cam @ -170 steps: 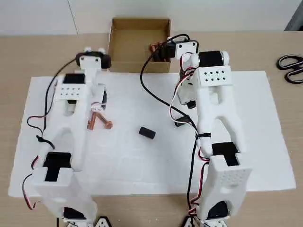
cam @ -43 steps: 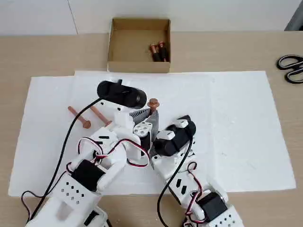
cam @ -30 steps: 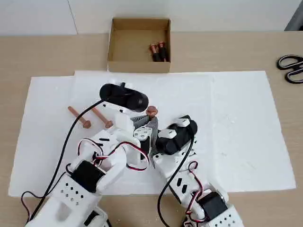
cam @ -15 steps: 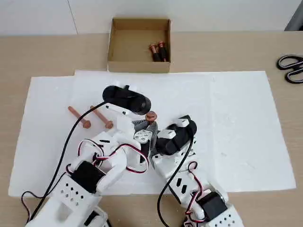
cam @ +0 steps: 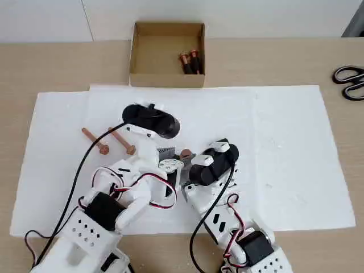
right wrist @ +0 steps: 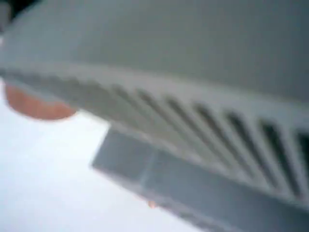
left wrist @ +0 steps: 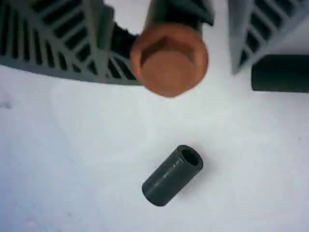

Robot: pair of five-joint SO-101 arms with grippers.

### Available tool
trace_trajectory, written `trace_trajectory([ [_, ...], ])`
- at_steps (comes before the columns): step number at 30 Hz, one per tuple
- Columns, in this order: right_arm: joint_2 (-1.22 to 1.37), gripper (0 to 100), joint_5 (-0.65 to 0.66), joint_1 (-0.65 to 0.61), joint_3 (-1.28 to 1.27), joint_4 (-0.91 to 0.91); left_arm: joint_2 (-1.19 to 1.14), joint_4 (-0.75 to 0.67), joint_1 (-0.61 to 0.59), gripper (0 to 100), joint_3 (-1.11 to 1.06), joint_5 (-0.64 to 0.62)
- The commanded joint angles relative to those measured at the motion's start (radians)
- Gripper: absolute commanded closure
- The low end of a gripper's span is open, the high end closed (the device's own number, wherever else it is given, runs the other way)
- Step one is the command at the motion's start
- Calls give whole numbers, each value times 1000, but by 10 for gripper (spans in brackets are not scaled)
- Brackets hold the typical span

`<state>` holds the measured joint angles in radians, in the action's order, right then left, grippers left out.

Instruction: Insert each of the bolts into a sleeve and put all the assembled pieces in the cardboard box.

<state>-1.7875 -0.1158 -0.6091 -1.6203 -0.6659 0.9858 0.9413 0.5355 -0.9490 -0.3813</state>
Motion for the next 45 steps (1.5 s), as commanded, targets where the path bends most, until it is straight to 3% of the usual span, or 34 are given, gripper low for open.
trace_trajectory([
  [1, -22, 995, -6, 12, 14, 30, 17, 94, -35, 814, 134, 11],
  [9, -19, 995, -6, 13, 14, 28, 17, 422, -311, 731, 375, 29],
  [14, -15, 995, -5, 16, 34, -24, 14, 563, -623, 723, 421, 265],
  [18, 36, 995, -6, 104, 91, -71, 12, 600, -821, 724, 418, 425],
  [25, 335, 995, 58, 219, 502, -82, 15, 686, -893, 724, 440, 462],
  [33, 987, 995, 58, 223, 1192, -62, 15, 690, -913, 724, 440, 460],
  [45, 1845, 995, 57, 292, 1599, 645, 17, 692, -913, 724, 435, 457],
])
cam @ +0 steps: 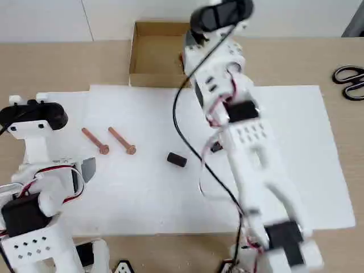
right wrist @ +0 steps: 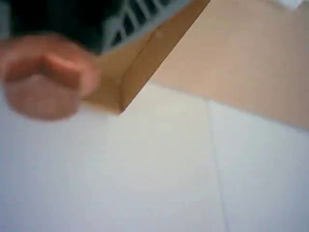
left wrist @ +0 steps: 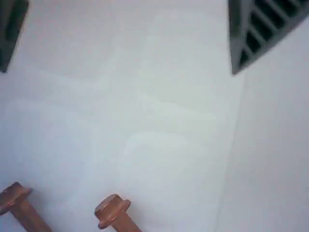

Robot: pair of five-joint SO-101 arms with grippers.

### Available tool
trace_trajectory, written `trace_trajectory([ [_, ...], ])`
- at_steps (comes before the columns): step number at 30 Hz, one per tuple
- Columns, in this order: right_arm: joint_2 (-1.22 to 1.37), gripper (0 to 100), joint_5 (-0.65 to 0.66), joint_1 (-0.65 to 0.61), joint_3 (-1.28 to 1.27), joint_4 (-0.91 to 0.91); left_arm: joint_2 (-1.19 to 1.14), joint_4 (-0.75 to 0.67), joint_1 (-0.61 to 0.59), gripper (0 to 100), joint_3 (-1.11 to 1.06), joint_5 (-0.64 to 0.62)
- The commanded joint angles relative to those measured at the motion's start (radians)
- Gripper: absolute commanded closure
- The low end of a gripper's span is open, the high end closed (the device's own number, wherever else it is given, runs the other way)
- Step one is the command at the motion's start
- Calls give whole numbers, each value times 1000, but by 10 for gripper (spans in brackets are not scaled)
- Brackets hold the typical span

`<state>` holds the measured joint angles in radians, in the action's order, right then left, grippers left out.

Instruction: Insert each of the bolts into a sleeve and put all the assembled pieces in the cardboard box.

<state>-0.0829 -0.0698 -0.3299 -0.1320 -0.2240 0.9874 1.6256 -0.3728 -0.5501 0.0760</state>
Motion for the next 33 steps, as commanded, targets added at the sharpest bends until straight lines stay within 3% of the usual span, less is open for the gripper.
trace_trajectory([
  [1, 199, 995, 11, 15, 133, 249, 15, 8, -5, 724, 36, 0],
  [8, 567, 995, 11, 12, 331, 470, 15, 18, -5, 724, 36, 2],
  [15, 816, 991, 11, 12, 525, 481, 15, 20, -5, 724, 36, 0],
  [21, 947, 988, 11, -1, 588, 481, 15, 20, -5, 724, 36, 0],
  [27, 1007, 891, 11, -21, 588, 481, 15, 20, -5, 724, 36, 0],
  [33, 1007, 880, 12, -25, 589, 481, 15, 20, -5, 724, 36, 0],
])
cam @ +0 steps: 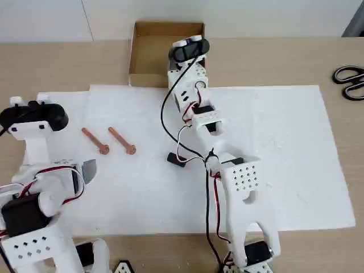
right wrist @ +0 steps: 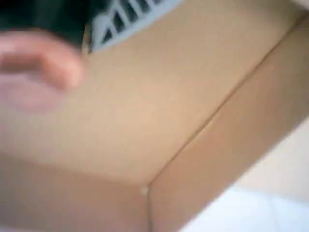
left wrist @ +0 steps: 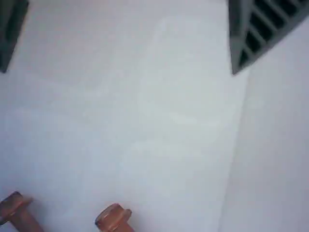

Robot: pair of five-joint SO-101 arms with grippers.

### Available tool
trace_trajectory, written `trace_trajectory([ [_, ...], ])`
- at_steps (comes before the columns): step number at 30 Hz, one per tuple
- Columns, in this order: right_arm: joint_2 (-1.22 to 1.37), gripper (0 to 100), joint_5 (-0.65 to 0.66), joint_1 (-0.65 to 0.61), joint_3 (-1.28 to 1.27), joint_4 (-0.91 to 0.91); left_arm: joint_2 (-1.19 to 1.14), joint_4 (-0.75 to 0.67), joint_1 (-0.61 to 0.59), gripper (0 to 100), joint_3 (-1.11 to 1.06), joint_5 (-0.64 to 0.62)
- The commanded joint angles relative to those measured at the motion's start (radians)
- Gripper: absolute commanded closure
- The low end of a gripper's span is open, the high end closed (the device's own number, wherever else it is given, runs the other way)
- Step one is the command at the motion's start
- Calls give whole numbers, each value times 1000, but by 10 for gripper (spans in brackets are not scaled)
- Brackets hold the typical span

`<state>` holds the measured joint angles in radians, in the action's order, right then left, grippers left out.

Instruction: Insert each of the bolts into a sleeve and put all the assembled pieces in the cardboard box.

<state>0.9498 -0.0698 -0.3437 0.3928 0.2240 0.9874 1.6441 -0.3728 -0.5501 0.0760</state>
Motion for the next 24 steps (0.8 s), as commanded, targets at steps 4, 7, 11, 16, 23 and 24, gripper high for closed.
trace_trajectory([
  [4, -25, 879, 12, -8, 64, 33, 15, 2, -5, 724, 36, 0],
  [7, -27, 879, 12, -7, 64, 33, 15, 2, -5, 724, 36, 0],
  [11, -81, 879, 14, 5, 64, 16, 15, 2, -5, 724, 36, 0],
  [16, -283, 883, 12, 39, 63, -188, 15, 2, -5, 724, 36, -2],
  [23, -579, 883, 9, 81, 58, -532, 15, 2, -5, 725, 38, -2],
  [24, -619, 883, 11, 81, 58, -595, 15, 2, -5, 725, 38, -2],
])
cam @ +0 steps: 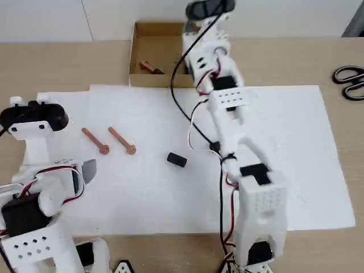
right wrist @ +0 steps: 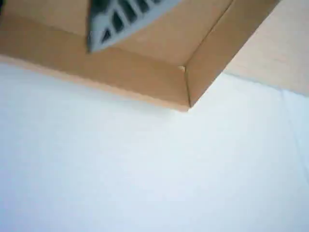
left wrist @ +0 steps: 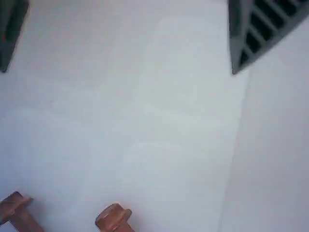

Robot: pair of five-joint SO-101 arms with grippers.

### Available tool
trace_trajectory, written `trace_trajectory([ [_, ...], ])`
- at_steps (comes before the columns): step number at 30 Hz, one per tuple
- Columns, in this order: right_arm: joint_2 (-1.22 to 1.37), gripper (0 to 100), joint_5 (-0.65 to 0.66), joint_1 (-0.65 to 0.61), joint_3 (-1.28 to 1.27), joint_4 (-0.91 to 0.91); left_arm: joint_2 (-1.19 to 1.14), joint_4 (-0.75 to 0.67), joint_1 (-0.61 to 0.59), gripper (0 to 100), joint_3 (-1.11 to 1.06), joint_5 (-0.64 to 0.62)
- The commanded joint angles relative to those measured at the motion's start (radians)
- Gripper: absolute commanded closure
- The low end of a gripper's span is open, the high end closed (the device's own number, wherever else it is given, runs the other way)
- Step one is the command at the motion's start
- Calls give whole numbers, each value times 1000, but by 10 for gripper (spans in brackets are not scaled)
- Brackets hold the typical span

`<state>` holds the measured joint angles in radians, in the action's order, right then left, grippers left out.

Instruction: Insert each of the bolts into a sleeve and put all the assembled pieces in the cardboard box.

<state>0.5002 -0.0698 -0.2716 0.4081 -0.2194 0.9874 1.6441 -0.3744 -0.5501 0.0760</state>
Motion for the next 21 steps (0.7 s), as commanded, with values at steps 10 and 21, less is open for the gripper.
trace_trajectory([
  [10, -524, 880, 6, -12, 41, -832, 15, 2, -3, 725, 42, -97],
  [21, -628, 879, 38, -42, 18, -1377, 15, 2, -3, 725, 42, -97],
])
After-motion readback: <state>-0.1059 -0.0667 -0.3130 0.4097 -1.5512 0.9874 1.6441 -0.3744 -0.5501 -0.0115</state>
